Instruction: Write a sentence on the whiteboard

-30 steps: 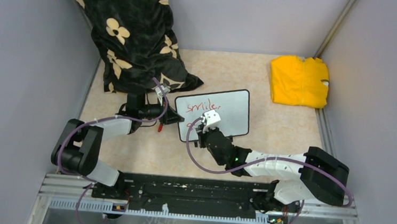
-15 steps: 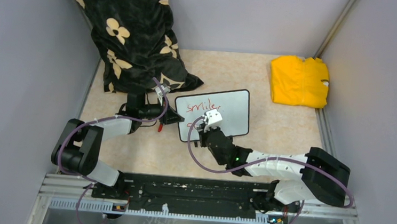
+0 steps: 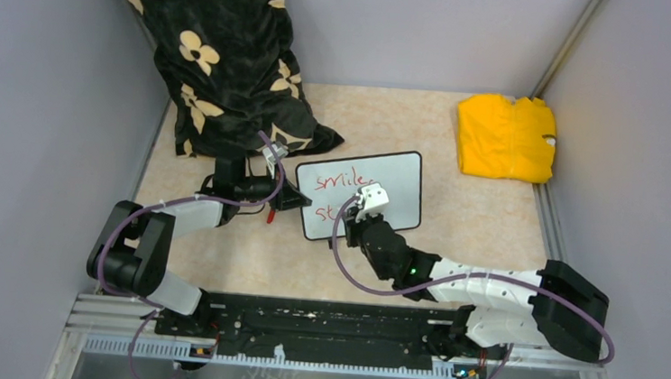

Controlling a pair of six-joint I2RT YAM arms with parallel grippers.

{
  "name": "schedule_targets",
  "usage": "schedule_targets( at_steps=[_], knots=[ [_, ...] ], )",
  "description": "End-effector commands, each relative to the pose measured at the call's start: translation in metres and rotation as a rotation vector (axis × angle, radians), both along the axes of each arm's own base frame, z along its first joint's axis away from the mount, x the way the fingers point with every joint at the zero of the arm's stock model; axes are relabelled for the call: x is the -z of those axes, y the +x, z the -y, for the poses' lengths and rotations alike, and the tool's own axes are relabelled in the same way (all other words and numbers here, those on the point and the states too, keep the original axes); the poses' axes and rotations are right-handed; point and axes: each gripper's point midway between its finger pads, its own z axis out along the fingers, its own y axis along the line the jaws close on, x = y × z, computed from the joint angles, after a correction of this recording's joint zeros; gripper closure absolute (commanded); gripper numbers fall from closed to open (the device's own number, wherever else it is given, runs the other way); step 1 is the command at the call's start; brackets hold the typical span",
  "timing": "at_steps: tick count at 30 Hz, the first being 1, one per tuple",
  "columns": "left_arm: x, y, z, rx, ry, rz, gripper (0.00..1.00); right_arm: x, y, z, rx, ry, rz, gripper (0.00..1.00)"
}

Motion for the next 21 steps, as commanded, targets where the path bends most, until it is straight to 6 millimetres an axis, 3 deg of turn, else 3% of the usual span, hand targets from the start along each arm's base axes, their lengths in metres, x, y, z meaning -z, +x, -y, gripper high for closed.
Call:
schedule_targets(
  at_steps=[1, 21],
  knots=[
    [0.044, 0.007, -0.015, -0.076, 0.141, -0.026, 1.00, -0.019, 0.004, 0.006, 0.030, 0.065, 0.027, 1.00],
    [0.044, 0.007, -0.015, -0.074, 0.140, -0.026, 1.00, -0.008, 0.014, 0.002, 0.068, 0.048, 0.001, 1.00]
  ],
)
